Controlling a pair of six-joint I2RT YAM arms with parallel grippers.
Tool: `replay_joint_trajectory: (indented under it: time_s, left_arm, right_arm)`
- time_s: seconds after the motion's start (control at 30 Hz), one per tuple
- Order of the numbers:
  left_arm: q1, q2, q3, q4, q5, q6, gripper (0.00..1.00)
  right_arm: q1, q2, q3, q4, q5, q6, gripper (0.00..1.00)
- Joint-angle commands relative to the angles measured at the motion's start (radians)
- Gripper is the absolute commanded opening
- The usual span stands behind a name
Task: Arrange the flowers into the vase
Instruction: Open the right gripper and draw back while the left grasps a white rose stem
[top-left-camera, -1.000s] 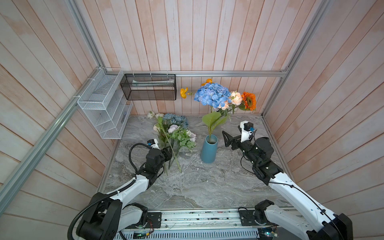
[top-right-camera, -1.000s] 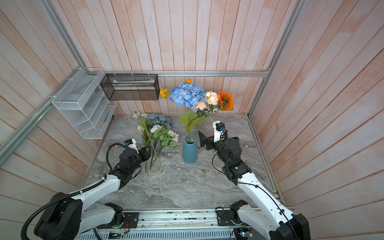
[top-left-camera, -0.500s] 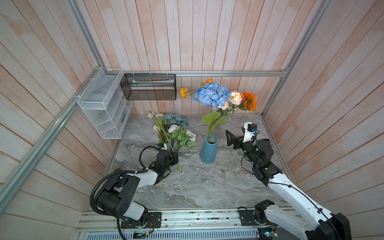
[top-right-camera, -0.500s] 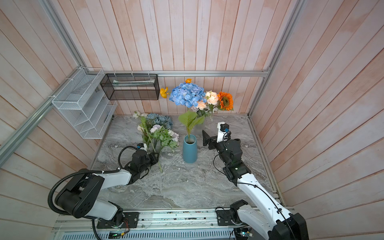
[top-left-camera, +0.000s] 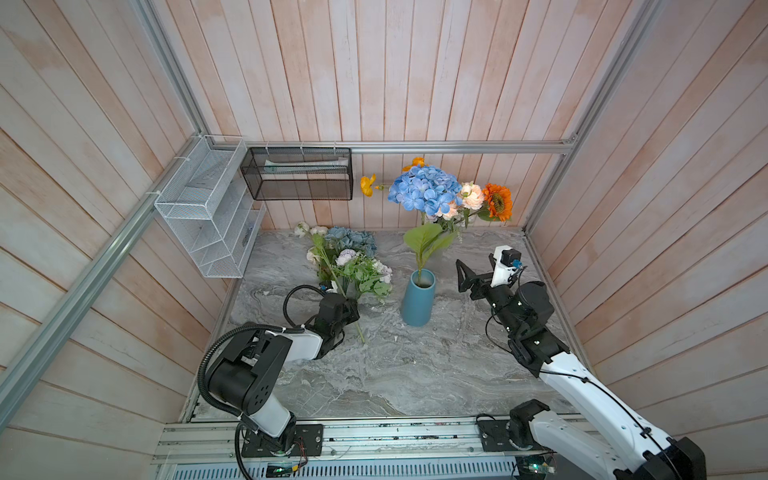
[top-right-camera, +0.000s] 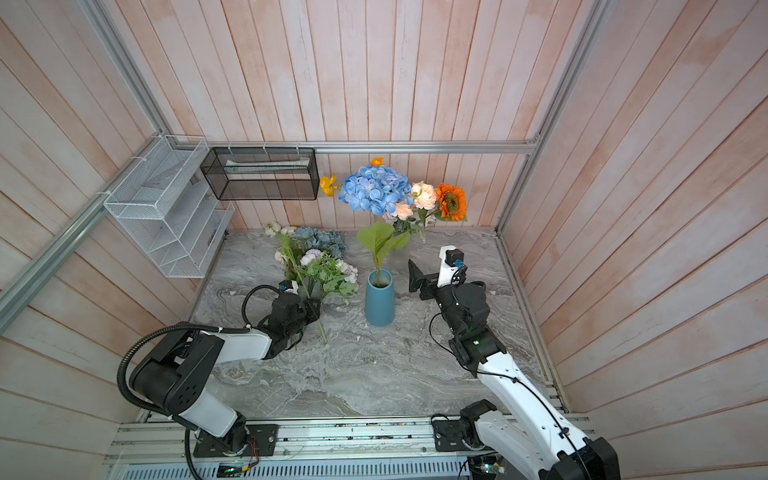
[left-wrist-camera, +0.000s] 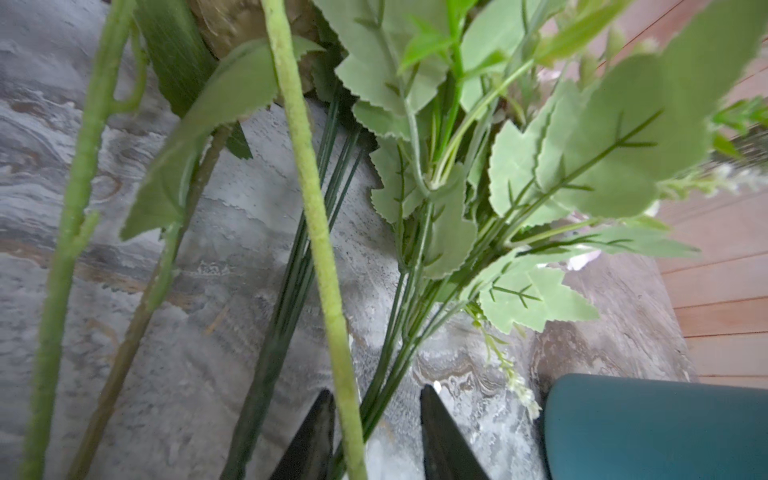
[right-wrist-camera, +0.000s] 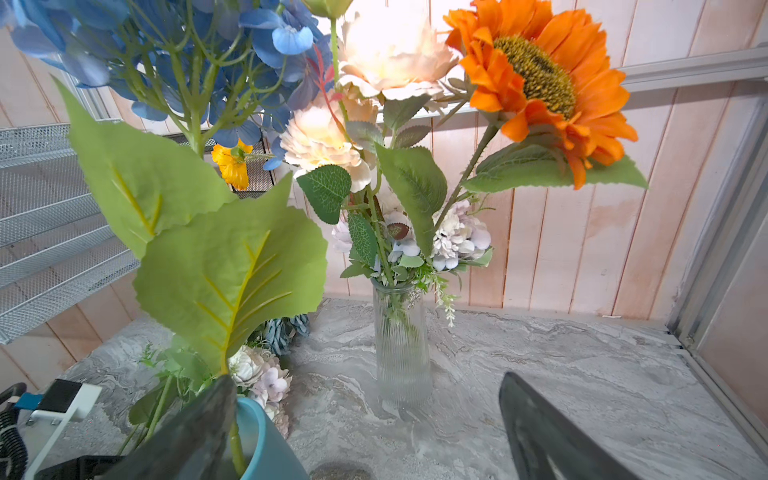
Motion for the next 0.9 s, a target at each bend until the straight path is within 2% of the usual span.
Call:
replay_joint_trajectory:
  time_s: [0.0,0.23,0.27,0.37,0.43,0.53,0.63,0.87]
  left_arm:
    - [-0.003,0.027,0.034,-0.02,-0.063,0.038,0.35]
    - [-0.001,0.072,0.064,-0.017,-0.07,0.056,0.34]
    - [-0.001,0.076,0.066,-0.015,-0.07,0.054,0.32]
    - [0.001,0.075,0.066,-0.014,-0.07,0.054,0.18]
    - [0.001,0.062,0.06,-0.014,-0.073,0.054,0.17]
    - [0.001,0.023,0.049,-0.022,-0.082,0.055,0.15]
    - [0.001,-0.033,0.035,-0.035,-0.093,0.057,0.08]
    - [-0.001,-0.168,0.003,-0.071,-0.119,0.066,0.04]
  right_arm:
    - [-0.005,-0.012,-0.018,0.021,0.019,-0.008,0.98]
    - [-0.005,-0.013,-0.012,0.025,0.016,-0.001,0.98]
    - [-0.005,-0.014,-0.01,0.026,0.017,-0.002,0.98]
    - [-0.004,-0.02,-0.008,0.024,0.016,-0.002,0.98]
    - [-0.005,-0.022,-0.008,0.024,0.018,-0.002,0.98]
    - [-0.005,-0.02,-0.008,0.028,0.018,0.004,0.98]
    - [-0.005,-0.015,-0.009,0.038,0.015,0.01,0.98]
    - [-0.004,-0.002,-0.002,0.048,0.006,0.017,0.98]
